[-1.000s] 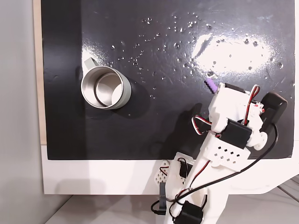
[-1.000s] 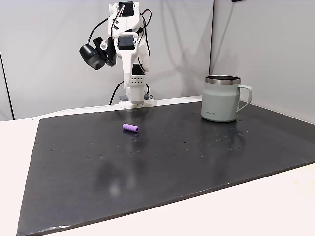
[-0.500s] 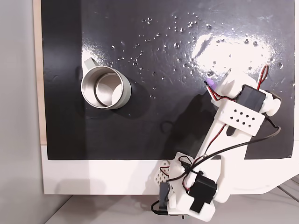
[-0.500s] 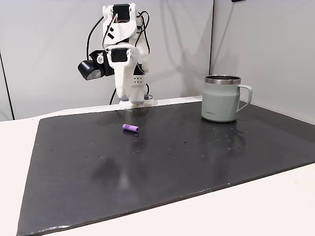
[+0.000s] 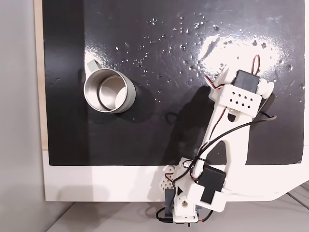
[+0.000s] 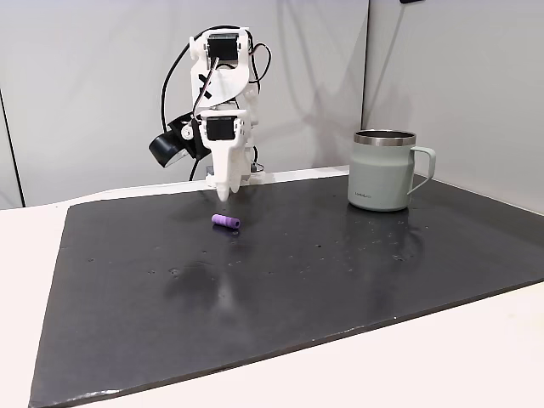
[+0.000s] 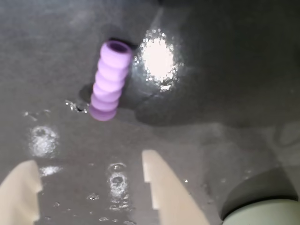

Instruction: Grasp a pengrip and put it in the cup.

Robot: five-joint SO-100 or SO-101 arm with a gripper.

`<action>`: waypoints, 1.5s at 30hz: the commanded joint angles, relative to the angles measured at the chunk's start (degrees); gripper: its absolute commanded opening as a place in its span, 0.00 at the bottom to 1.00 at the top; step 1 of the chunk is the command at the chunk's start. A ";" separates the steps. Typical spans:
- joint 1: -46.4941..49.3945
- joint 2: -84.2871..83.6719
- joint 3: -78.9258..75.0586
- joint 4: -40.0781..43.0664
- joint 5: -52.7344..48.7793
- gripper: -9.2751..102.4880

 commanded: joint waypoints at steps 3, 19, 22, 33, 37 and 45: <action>0.26 -1.05 -0.62 -1.93 0.18 0.28; 2.55 -5.36 3.87 -7.03 -0.70 0.27; 2.11 -6.42 4.31 -8.09 -0.70 0.27; 1.67 -8.61 7.38 -11.87 -1.05 0.16; 1.76 -7.21 7.29 -11.43 -1.14 0.08; -0.18 4.31 4.92 -5.45 -2.11 0.08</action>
